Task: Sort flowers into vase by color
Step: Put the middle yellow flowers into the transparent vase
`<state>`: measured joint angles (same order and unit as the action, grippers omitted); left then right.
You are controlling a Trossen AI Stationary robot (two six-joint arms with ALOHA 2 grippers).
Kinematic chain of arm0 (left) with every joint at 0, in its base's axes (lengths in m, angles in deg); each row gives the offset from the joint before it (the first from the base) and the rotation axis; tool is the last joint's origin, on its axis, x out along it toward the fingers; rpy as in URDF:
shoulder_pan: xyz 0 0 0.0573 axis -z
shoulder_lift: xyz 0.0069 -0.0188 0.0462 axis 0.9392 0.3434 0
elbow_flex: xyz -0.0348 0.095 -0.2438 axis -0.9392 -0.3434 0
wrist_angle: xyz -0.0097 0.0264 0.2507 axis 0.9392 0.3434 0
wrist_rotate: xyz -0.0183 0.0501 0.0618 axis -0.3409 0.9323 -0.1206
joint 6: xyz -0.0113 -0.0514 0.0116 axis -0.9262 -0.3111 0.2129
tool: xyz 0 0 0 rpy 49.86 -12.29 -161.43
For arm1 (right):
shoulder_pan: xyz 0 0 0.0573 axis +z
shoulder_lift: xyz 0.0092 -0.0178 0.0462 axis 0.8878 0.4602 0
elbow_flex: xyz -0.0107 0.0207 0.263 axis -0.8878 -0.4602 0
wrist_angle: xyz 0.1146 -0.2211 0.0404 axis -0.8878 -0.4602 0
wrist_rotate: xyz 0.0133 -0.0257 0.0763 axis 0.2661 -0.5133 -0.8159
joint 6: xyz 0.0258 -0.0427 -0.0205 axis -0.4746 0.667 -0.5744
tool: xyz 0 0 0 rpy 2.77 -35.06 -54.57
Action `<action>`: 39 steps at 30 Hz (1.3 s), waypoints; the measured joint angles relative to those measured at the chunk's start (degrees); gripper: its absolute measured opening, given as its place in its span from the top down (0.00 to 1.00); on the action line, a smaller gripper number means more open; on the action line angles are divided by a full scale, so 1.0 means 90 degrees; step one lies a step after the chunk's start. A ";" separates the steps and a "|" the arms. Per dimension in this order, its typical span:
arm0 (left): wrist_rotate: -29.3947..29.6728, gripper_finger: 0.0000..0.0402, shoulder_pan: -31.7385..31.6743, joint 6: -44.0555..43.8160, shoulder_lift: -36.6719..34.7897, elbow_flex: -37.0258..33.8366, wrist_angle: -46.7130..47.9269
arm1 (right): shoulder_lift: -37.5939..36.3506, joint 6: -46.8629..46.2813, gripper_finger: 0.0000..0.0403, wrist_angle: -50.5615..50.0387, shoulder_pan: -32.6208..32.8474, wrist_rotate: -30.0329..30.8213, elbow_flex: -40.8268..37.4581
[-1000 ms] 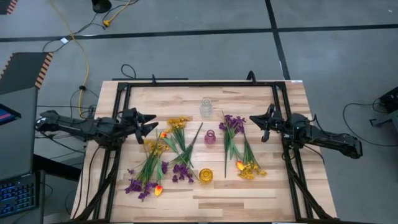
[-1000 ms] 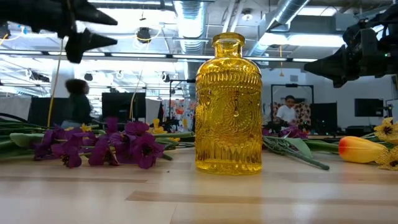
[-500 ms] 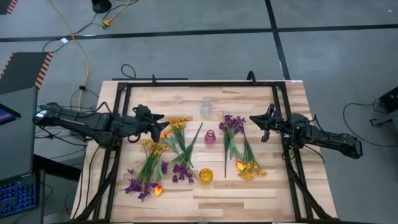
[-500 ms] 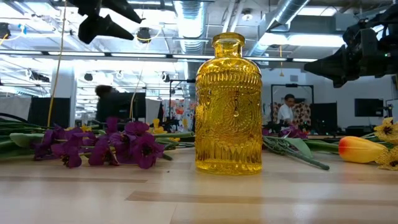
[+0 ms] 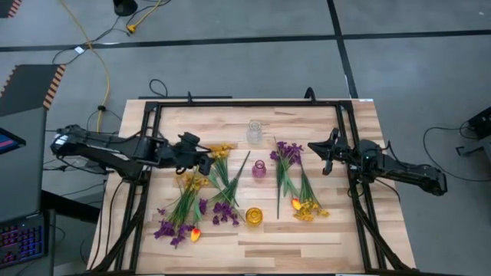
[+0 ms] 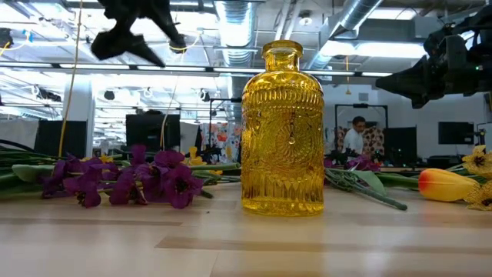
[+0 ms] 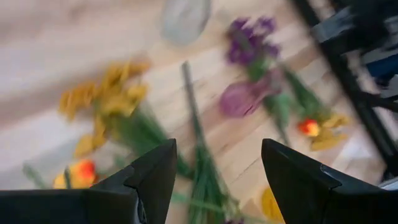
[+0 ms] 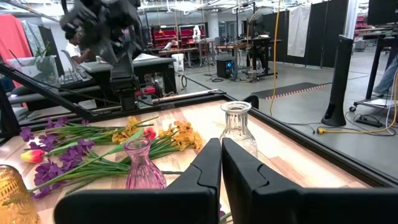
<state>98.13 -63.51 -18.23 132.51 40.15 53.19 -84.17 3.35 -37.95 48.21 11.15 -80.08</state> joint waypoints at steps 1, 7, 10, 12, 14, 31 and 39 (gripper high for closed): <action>-0.0118 0.44 -0.0054 -0.0148 0.0079 0.0000 0.0089 | 0.0002 0.0000 0.89 0.0000 0.0000 0.0000 0.0000; -0.0737 0.44 -0.0437 -0.0596 0.0651 0.0000 0.0275 | 0.0000 0.0000 0.89 0.0000 0.0000 0.0000 -0.0001; -0.1001 0.44 -0.0601 -0.0662 0.0977 0.0000 0.0261 | 0.0000 0.0000 0.89 0.0000 0.0000 0.0000 -0.0001; -0.1082 0.44 -0.0689 -0.0664 0.1193 0.0000 0.0268 | 0.0000 0.0000 0.89 0.0000 0.0000 0.0000 0.0000; -0.1085 0.44 -0.0765 -0.0704 0.1385 0.0000 0.0259 | 0.0000 0.0000 0.89 0.0002 0.0000 0.0000 0.0000; -0.1688 0.44 -0.1272 -0.1229 0.2748 0.0000 -0.0324 | 0.0001 0.0000 0.89 0.0002 0.0000 0.0000 -0.0001; -0.1807 0.44 -0.1386 -0.1261 0.3319 0.0000 -0.0825 | 0.0000 0.0000 0.89 0.0002 0.0000 0.0000 -0.0001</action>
<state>81.87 -75.98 -29.58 162.38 40.15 45.76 -84.17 3.35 -37.93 48.21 11.15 -80.09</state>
